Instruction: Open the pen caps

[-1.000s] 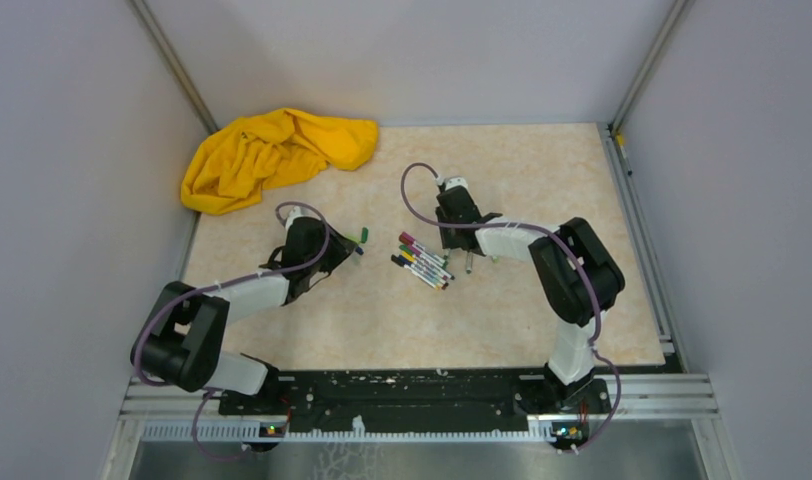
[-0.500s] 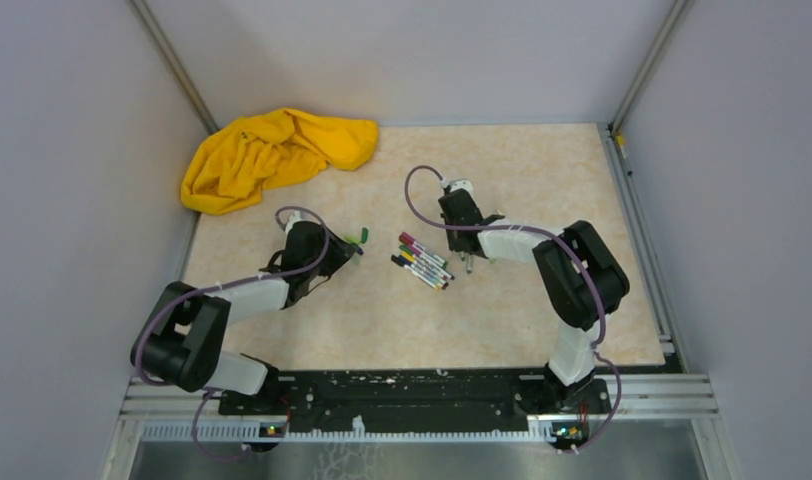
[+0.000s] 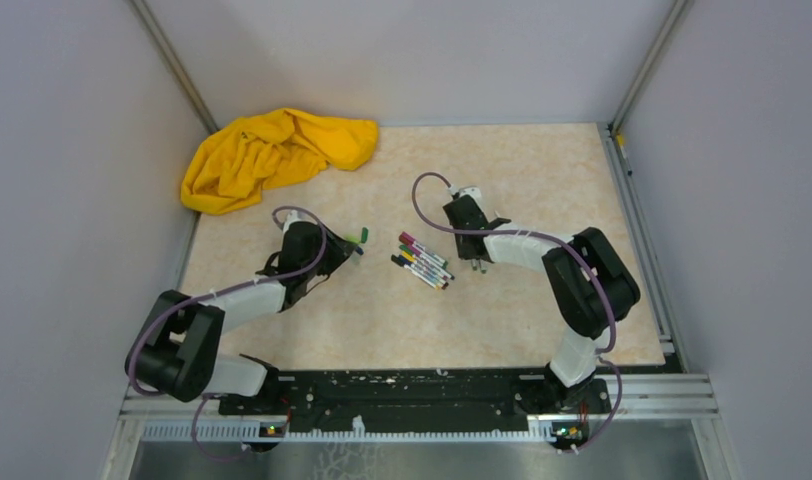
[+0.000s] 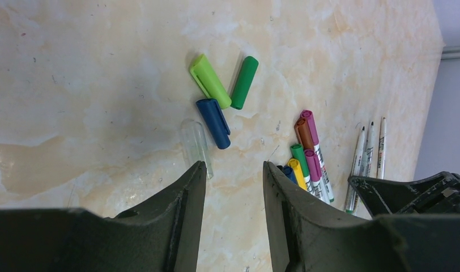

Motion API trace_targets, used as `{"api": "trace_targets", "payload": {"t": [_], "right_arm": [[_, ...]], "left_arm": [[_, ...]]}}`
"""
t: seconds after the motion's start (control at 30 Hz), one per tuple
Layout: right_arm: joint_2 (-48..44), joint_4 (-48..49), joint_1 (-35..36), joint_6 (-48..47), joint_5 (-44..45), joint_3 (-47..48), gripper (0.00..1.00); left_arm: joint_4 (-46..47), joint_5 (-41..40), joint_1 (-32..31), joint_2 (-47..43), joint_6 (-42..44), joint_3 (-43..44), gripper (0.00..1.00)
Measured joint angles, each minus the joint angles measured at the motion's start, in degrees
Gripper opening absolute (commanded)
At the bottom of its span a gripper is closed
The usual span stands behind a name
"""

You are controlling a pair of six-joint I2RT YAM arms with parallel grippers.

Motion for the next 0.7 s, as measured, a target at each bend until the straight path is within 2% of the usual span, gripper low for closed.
{"api": "trace_targets", "payload": {"t": [0.7], "right_arm": [[-0.1, -4.6, 0.0, -1.4, 8.2, 0.1, 0.08]], "left_arm": [[0.0, 0.9, 0.0, -1.8, 0.0, -1.3, 0.48]]}}
